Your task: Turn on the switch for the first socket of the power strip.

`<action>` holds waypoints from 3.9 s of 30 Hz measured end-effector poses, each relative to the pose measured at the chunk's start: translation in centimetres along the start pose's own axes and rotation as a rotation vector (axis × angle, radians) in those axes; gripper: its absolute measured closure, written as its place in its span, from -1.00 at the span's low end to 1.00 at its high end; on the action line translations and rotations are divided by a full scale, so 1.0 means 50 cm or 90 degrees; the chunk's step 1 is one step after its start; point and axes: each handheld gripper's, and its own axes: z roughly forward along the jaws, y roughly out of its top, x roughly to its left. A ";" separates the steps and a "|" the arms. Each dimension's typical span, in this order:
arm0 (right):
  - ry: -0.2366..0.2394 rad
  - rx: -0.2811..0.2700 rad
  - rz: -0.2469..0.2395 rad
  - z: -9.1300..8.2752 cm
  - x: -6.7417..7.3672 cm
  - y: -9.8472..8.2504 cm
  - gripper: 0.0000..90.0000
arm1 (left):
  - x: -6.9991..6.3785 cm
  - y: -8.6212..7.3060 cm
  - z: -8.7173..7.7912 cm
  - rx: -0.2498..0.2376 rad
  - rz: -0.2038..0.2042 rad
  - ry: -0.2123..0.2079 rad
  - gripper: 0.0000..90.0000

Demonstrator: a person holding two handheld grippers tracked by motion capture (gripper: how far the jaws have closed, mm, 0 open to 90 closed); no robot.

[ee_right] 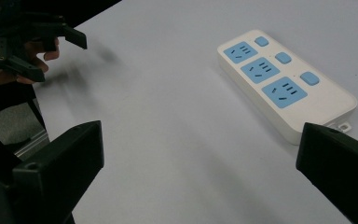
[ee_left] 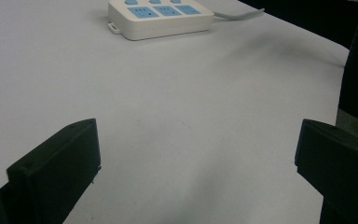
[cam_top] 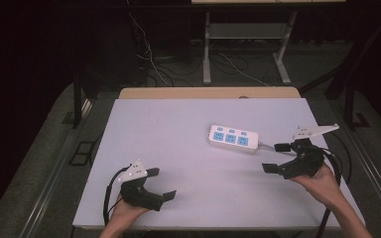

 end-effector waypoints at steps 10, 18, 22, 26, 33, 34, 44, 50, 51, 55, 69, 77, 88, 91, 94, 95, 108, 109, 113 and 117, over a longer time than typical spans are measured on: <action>0.010 0.019 -0.010 0.007 -0.014 0.035 -0.99 | 0.001 0.000 0.001 0.001 0.002 0.000 -1.00; 0.017 0.035 -0.017 0.023 -0.026 0.054 -0.99 | 0.001 0.000 0.002 0.004 0.001 -0.002 -1.00; 0.015 0.043 -0.016 0.030 -0.036 0.064 -0.99 | 0.002 0.000 0.001 0.003 0.000 -0.002 -1.00; 0.014 0.047 -0.013 0.037 -0.048 0.075 -0.99 | 0.003 0.000 0.001 0.003 0.000 -0.002 -1.00; 0.008 0.058 -0.009 0.050 -0.062 0.094 -0.99 | 0.003 -0.001 0.001 0.005 0.000 -0.002 -1.00; 0.008 0.058 -0.009 0.050 -0.062 0.094 -0.99 | 0.003 -0.001 0.001 0.006 0.000 -0.002 -1.00; -0.003 0.069 -0.001 0.069 -0.077 0.119 -0.99 | 0.004 -0.001 0.001 0.006 0.000 -0.002 -1.00; -0.006 0.065 0.008 0.075 -0.083 0.135 -0.99 | 0.003 -0.001 0.002 0.007 0.000 -0.002 -1.00; -0.007 0.067 0.010 0.076 -0.083 0.138 -0.99 | 0.003 -0.001 0.002 0.007 0.000 -0.002 -1.00; -0.012 0.066 0.013 0.081 -0.087 0.149 -0.99 | 0.003 -0.001 0.002 0.006 -0.001 -0.003 -1.00; -0.035 0.061 0.046 0.108 -0.114 0.160 -0.70 | 0.003 -0.001 0.002 0.007 0.000 -0.003 -1.00; -0.064 0.056 0.056 0.120 -0.126 0.156 -0.23 | 0.004 -0.001 0.001 0.006 0.000 -0.005 -1.00; -0.046 0.035 0.095 0.143 -0.158 0.138 0.39 | 0.005 -0.001 0.002 0.007 0.001 -0.006 -1.00; -0.038 0.030 0.101 0.150 -0.164 0.137 0.46 | 0.006 -0.001 0.002 0.006 -0.001 -0.006 -1.00; -0.031 0.030 0.106 0.159 -0.170 0.135 0.53 | 0.006 -0.001 0.001 0.006 -0.001 -0.006 -1.00; -0.031 0.029 0.106 0.162 -0.172 0.135 0.56 | 0.006 -0.001 0.001 0.006 -0.001 -0.005 -1.00; -0.042 0.036 0.116 0.192 -0.194 0.128 0.99 | 0.006 -0.001 0.000 0.006 -0.001 -0.007 -1.00; -0.042 0.036 0.116 0.192 -0.194 0.128 0.99 | 0.006 -0.001 0.000 0.006 -0.001 -0.008 -1.00; -0.040 0.035 0.119 0.198 -0.201 0.125 0.99 | 0.007 -0.001 0.000 0.007 -0.001 -0.007 -1.00; -0.036 0.033 0.124 0.205 -0.208 0.120 0.99 | 0.008 -0.002 0.000 0.007 -0.001 -0.008 -1.00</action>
